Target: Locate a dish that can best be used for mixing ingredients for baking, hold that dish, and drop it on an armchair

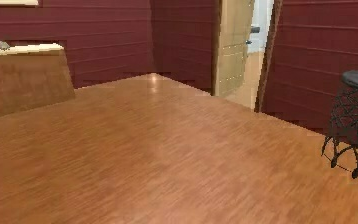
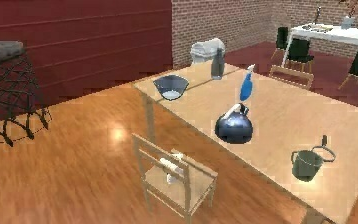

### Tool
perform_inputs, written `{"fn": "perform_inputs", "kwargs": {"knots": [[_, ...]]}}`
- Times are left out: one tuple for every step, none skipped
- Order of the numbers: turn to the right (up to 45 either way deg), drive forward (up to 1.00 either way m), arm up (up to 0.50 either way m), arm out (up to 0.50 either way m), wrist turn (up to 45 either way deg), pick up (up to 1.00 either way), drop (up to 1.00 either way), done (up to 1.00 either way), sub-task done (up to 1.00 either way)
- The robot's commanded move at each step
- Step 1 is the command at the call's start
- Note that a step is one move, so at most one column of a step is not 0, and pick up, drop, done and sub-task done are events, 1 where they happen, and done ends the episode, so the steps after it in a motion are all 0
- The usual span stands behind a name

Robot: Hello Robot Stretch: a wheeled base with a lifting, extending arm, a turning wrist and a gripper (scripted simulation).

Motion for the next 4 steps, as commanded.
{"fn": "perform_inputs", "kwargs": {"knots": [[45.0,0.0,0.0,0.0,0.0,0.0,0.0,0.0,0.0],[45.0,0.0,0.0,0.0,0.0,0.0,0.0,0.0,0.0],[21.0,0.0,0.0,0.0,0.0,0.0,0.0,0.0,0.0],[0.0,0.45,0.0,0.0,0.0,0.0,0.0,0.0,0.0]]}}
